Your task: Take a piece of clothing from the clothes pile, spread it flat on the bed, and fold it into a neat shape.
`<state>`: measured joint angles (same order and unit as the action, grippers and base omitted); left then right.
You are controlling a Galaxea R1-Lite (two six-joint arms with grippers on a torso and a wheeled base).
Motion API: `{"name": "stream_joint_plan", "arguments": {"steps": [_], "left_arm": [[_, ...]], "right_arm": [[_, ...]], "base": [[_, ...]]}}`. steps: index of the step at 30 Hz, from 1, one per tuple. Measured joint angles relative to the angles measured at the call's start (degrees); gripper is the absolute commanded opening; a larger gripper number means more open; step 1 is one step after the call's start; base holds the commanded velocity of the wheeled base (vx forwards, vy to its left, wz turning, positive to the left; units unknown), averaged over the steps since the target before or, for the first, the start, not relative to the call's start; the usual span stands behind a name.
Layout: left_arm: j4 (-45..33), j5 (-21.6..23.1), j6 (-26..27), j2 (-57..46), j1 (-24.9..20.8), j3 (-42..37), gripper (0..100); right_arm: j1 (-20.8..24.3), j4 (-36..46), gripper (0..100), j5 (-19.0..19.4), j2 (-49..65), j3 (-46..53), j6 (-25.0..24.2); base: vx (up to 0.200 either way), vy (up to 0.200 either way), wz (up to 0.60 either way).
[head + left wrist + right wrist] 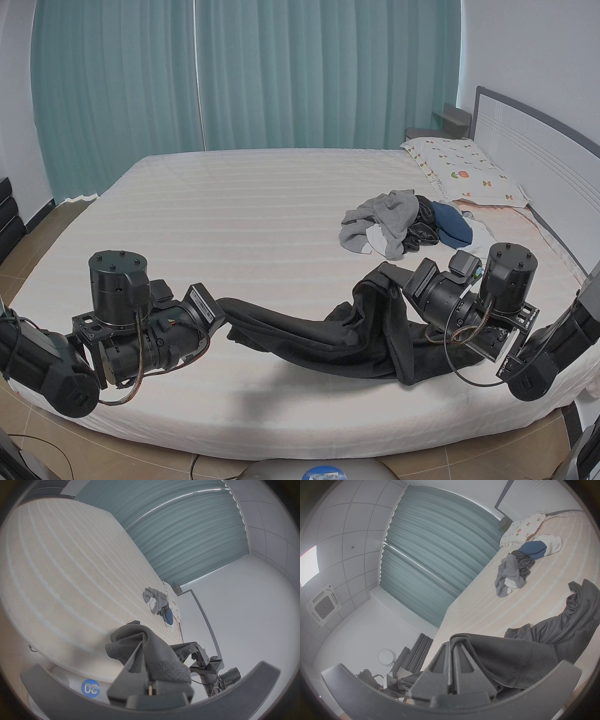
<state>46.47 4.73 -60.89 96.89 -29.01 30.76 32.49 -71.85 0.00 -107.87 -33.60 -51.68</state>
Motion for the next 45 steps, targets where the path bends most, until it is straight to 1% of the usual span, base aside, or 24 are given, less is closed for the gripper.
{"name": "stream_joint_plan", "arguments": {"steps": [34,45], "left_arm": [[-0.02,-0.02,0.00,-0.21,0.44,0.00,0],[-0.27,-0.35,0.95,-2.82,1.67,-1.32,0]], "right_arm": [[0.06,-0.02,0,0.05,1.07,0.28,0.02],[0.00,0.15,0,0.00,3.22,2.54,0.20]], "base": [[0.000,0.200,0.00],[0.000,0.000,0.00]]}}
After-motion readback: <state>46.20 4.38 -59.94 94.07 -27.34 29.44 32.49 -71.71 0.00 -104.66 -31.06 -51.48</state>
